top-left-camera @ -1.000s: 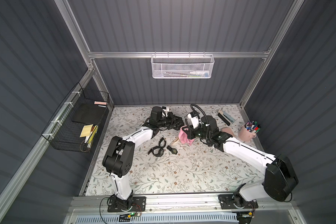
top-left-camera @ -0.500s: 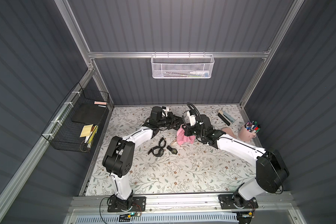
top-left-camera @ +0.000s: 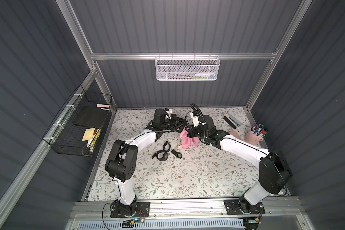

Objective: Wipe the watch dial
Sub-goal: Wipe the dirt from the watch dial.

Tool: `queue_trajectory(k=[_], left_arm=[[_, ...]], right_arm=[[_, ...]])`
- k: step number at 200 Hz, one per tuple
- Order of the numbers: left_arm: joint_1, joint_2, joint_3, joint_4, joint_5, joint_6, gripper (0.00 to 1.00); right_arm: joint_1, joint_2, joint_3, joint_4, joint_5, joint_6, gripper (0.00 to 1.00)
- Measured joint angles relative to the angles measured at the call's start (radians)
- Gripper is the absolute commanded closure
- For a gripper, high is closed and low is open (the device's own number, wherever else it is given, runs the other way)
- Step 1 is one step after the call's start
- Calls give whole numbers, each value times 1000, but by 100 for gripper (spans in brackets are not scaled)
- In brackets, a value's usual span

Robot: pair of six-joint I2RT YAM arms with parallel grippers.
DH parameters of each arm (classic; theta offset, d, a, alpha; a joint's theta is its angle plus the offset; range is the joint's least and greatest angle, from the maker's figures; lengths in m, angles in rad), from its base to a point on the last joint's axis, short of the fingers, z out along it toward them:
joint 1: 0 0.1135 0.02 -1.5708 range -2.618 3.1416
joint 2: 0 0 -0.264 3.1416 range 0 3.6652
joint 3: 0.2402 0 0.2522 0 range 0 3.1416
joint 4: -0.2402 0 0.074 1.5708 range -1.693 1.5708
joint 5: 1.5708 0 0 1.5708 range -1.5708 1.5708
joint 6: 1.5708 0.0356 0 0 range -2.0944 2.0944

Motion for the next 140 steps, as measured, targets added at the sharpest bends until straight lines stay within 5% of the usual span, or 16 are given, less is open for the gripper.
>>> queue_trajectory(k=[140], left_arm=[[1,0,0,11,-3,-2,100]], right_arm=[[2,14,11,-38,117,97,100]])
